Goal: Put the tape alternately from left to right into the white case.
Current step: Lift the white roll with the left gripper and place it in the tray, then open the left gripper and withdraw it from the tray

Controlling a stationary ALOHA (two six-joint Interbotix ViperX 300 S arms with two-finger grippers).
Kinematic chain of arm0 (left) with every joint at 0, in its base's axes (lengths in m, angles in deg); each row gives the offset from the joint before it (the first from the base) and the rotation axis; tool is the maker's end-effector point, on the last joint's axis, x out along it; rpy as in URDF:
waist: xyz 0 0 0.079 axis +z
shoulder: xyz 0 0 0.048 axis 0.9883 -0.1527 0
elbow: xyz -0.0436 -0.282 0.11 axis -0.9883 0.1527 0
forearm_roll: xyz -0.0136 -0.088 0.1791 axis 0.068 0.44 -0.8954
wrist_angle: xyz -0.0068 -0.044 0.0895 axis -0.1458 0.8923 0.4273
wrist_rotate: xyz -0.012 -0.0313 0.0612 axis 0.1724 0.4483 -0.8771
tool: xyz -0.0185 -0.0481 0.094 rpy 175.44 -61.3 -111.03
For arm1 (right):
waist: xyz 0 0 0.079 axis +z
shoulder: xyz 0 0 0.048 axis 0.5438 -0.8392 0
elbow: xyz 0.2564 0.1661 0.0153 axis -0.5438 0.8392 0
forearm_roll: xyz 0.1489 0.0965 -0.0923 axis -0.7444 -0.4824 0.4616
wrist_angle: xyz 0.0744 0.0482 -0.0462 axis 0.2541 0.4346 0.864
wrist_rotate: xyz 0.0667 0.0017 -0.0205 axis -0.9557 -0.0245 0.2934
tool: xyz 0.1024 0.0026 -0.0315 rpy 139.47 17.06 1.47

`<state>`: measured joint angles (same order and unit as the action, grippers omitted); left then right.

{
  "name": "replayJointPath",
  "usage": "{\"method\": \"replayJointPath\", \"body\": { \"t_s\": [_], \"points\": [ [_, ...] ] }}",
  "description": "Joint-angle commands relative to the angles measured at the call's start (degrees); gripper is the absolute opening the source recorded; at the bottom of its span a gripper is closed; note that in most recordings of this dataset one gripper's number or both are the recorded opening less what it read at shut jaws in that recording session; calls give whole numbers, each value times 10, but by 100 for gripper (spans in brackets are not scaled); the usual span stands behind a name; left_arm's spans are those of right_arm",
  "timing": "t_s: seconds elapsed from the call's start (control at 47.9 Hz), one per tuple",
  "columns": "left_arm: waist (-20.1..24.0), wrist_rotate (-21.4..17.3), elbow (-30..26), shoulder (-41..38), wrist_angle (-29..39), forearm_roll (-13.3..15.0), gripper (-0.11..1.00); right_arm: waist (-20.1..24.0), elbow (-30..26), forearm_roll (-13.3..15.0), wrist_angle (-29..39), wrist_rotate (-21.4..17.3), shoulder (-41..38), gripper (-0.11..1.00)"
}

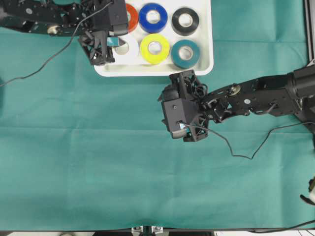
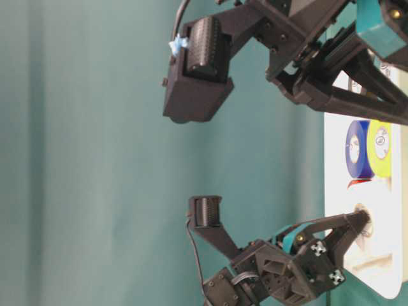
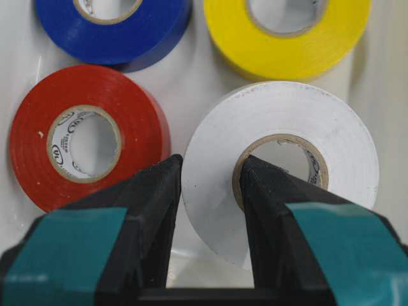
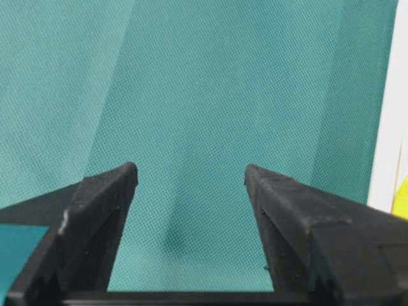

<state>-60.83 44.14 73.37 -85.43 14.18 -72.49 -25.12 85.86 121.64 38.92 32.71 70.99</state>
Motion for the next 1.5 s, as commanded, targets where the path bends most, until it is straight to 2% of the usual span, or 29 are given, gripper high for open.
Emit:
{"method": "replayJointPath", "body": {
  "t_s": [0.0,0.522,0.606,0.731,0.773,0.877,1.149,1.483],
  "points": [
    [2,0,-11,5,-5,-1,-3,2,-5,-1,-3,0,18,76],
    [2,1,-12,11,-2,0,-1,2,-7,0,-4,2,18,76],
    [2,1,-11,17,-2,0,11,2,-7,0,-4,2,18,76],
    [2,1,-9,26,-2,0,43,2,-6,0,-3,1,18,76],
    [1,1,-8,28,-2,0,47,2,-6,0,-4,1,18,75],
    [0,1,-6,33,-3,0,38,2,-6,0,-4,1,18,76],
    [-15,3,-4,35,-2,1,37,2,-6,0,-3,1,18,76],
    [-102,5,9,68,4,2,37,2,-6,0,-4,0,18,76]
  ]
}}
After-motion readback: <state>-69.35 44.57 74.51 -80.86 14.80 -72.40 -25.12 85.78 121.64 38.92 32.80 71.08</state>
